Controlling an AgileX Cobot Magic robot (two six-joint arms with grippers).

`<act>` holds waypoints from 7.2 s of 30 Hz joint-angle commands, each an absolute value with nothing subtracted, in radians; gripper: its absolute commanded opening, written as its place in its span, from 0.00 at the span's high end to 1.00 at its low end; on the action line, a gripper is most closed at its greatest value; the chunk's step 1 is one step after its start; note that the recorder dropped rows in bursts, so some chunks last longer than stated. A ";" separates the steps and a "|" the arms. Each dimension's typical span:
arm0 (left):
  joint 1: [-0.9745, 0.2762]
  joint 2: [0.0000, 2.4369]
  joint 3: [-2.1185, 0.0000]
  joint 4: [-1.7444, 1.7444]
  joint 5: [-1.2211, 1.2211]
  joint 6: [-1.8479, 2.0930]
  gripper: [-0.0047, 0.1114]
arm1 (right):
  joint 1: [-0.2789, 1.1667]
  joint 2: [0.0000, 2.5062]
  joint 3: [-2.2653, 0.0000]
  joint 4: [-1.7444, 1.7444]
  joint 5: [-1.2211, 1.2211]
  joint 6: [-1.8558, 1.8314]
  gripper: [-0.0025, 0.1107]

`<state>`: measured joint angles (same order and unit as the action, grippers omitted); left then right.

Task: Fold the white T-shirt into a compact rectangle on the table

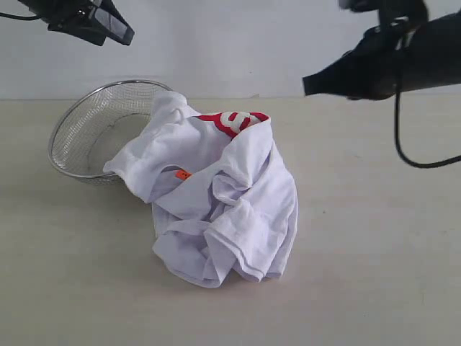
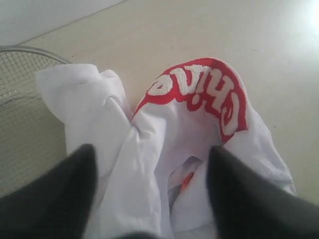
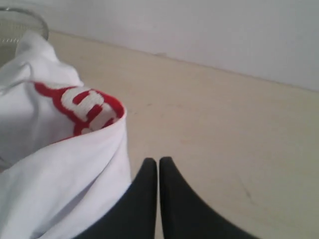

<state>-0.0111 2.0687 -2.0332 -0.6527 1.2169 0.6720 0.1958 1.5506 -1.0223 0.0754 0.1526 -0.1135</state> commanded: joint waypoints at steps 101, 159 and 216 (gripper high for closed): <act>0.006 2.253 -2.042 -0.371 0.942 0.388 0.92 | 0.230 2.060 -1.570 0.010 0.956 -0.194 0.98; -0.411 1.614 -0.777 -1.117 0.417 0.943 0.92 | 0.183 1.579 -1.188 0.405 0.754 -0.447 0.98; -0.432 1.599 -0.866 -1.011 0.418 0.826 0.92 | 0.190 1.745 -1.292 0.070 0.759 -0.708 0.05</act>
<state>-0.4273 1.6664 -0.9304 -0.9638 0.4224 0.8343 0.1892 1.6777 -1.2595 0.0725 0.8165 -0.6125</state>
